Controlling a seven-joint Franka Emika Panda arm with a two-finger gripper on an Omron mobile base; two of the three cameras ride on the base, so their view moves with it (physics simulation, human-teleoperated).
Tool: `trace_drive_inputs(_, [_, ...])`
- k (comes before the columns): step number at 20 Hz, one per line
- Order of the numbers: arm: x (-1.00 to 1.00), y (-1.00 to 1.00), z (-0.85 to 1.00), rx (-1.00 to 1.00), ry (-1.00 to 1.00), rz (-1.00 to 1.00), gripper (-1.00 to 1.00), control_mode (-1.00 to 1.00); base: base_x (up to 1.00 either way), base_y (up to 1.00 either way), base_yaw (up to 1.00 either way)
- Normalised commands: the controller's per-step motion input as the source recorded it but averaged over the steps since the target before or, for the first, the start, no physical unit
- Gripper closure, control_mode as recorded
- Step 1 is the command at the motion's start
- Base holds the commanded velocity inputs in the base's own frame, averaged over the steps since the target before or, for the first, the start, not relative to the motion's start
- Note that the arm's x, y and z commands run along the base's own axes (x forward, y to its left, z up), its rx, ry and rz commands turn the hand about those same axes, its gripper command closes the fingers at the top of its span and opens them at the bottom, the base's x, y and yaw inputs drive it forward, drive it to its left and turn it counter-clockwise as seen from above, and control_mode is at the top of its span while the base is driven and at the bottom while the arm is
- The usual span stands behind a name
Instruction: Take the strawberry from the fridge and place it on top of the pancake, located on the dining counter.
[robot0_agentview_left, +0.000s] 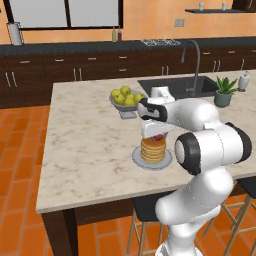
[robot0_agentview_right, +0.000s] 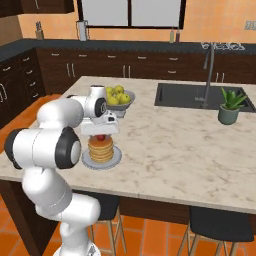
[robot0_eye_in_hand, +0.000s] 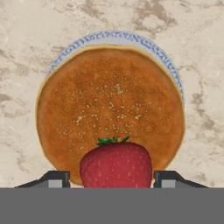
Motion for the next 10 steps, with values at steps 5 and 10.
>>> trace_drive_inputs(5, [-0.29, 0.00, 0.52, 0.00, 0.00, 0.00, -1.00, -1.00, 0.00, 0.00, 0.00])
trace_drive_inputs(10, [-0.40, 0.00, 0.44, 0.00, -0.02, 0.00, -1.00, -1.00, 0.00, 0.00, 0.00])
